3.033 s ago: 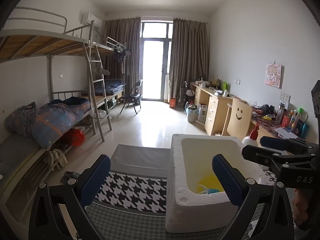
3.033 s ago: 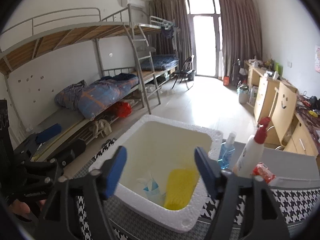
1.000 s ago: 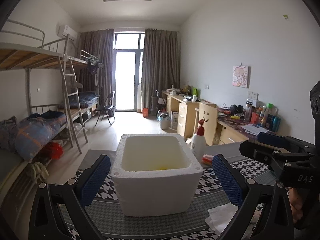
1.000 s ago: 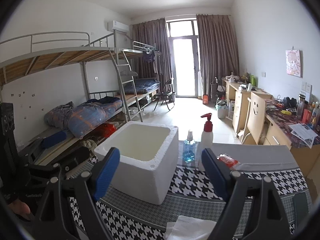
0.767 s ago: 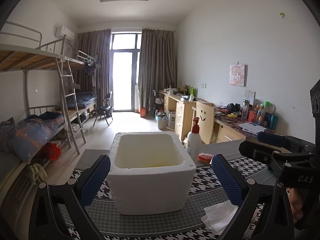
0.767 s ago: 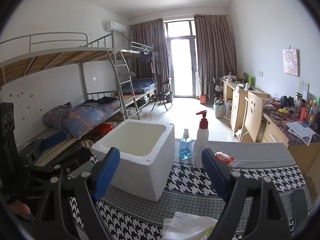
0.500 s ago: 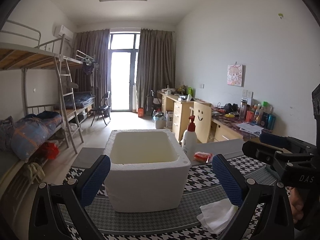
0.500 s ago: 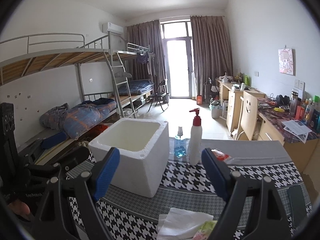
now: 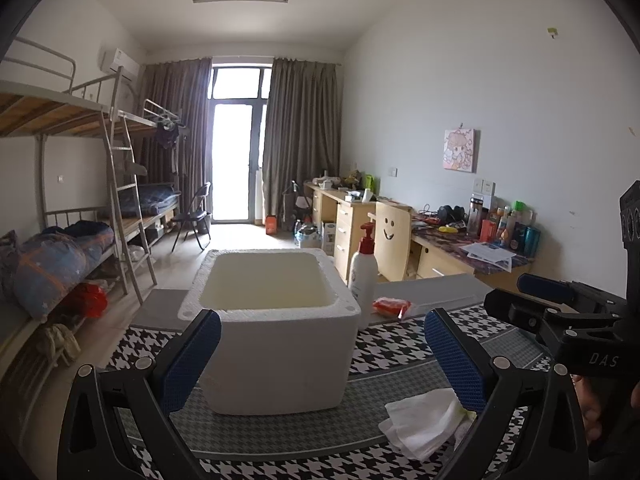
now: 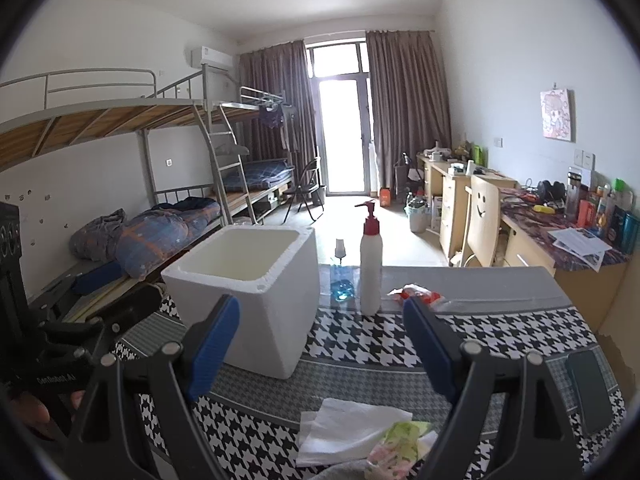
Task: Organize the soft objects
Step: 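Withdraw both open tools from the foam box back toward the table, then approach the remaining tissue, cloth and wipe pack with both grippers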
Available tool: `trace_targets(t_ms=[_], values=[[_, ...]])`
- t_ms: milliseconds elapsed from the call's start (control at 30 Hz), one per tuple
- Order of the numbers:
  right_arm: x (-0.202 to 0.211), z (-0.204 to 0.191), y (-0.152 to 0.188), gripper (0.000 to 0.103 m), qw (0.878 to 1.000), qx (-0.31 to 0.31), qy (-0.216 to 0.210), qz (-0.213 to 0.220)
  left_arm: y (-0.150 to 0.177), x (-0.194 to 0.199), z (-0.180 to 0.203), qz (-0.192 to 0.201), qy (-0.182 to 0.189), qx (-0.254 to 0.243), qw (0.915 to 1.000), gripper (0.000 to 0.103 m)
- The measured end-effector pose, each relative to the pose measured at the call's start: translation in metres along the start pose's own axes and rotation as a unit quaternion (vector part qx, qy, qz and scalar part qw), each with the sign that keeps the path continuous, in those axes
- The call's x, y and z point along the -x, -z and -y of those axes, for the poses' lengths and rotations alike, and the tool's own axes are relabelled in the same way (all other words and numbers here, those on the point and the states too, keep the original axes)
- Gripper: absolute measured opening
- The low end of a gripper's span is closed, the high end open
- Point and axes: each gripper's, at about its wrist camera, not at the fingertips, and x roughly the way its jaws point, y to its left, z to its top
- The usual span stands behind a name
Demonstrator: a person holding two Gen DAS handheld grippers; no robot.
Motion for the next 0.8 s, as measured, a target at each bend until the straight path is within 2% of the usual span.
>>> trace_targets(t_ms=[800], values=[[0.013, 0.014, 0.028, 0.087, 0.999, -0.013, 0.035, -0.010, 0.026, -0.007, 0.018, -0.015, 0.032, 0.003, 0.9994, 0.102]])
